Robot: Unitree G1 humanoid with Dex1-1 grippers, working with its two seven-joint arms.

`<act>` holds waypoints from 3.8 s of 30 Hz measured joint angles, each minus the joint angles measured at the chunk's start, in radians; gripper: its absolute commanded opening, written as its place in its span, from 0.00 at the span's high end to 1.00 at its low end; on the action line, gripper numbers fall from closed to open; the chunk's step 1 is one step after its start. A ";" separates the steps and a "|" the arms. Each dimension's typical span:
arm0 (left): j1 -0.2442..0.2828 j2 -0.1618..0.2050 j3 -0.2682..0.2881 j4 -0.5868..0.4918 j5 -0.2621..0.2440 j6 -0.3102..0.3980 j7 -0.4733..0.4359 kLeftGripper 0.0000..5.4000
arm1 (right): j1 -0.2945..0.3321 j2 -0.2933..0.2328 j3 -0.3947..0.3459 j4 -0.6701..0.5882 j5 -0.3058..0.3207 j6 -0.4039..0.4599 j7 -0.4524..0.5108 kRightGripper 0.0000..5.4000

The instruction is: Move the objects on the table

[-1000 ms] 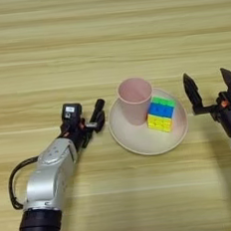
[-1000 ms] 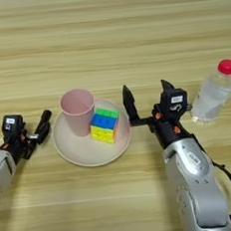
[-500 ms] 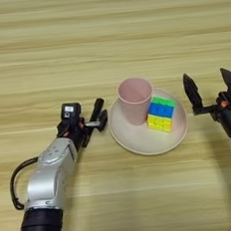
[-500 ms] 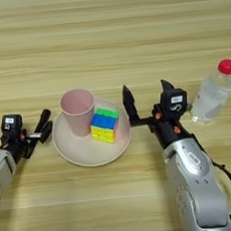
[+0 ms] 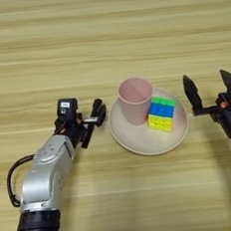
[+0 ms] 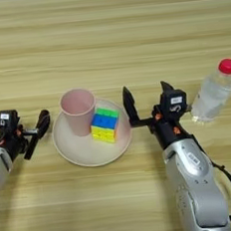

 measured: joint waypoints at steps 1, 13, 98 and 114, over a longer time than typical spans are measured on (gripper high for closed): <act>0.000 0.000 0.003 -0.003 -0.002 -0.001 -0.001 0.00 | 0.000 0.000 0.000 0.004 0.000 -0.001 0.000 0.00; -0.016 0.000 0.022 -0.035 -0.005 -0.111 -0.026 0.00 | 0.000 -0.001 0.000 0.016 -0.039 -0.046 -0.006 0.00; -0.017 0.033 0.035 -0.003 0.038 -0.314 -0.016 0.00 | -0.272 -0.104 -0.313 0.648 -0.136 -0.396 -0.270 0.00; -0.017 0.035 0.036 -0.003 0.037 -0.314 -0.019 0.00 | -0.304 -0.115 -0.313 0.701 -0.111 -0.408 -0.244 0.15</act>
